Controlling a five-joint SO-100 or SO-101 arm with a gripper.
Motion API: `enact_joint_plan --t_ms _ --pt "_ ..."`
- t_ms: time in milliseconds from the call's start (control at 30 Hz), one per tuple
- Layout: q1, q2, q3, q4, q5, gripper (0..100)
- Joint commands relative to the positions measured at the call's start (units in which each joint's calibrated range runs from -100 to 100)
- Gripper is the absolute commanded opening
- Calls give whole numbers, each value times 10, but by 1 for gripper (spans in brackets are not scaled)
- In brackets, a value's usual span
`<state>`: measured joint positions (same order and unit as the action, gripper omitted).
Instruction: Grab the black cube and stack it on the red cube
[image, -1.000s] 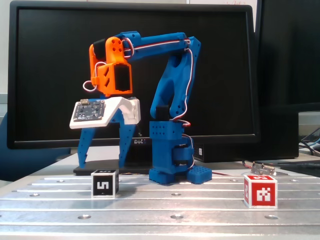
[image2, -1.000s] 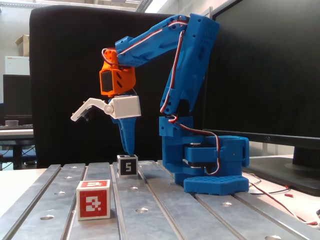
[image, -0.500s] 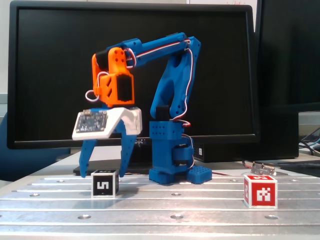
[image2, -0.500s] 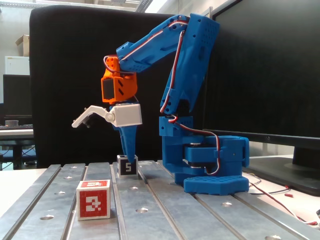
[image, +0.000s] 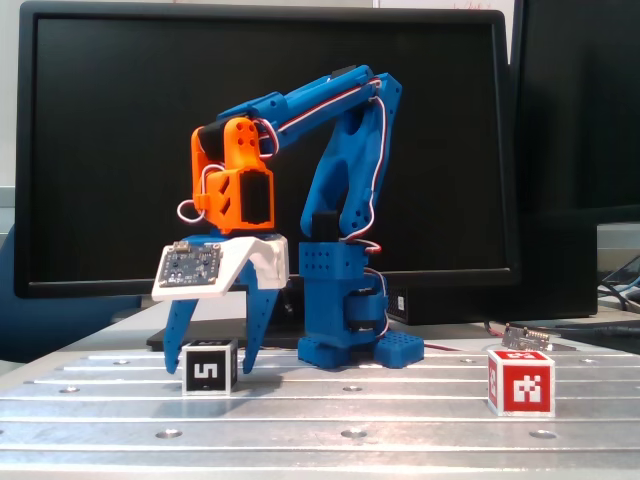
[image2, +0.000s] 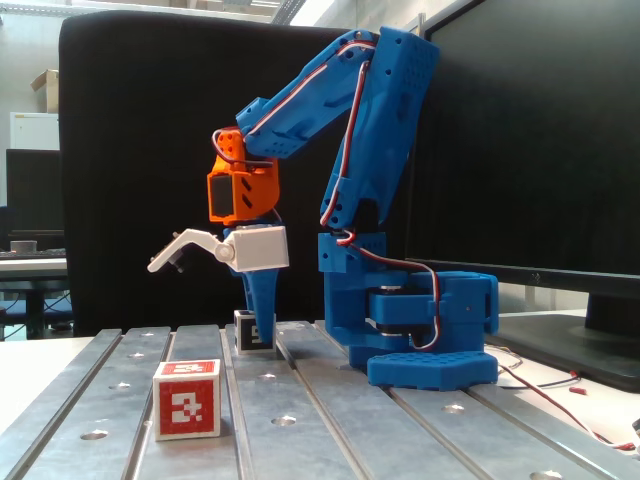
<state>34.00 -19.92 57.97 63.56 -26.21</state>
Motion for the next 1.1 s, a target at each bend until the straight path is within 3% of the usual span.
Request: enact_joint_plan --t_ms 0,500,733,1067 --pt "1 -1 3 -8 2 27" --pt "2 -1 5 -6 2 27" --pt "3 -8 4 -11 2 15" --pt "4 -8 3 -12 2 15"
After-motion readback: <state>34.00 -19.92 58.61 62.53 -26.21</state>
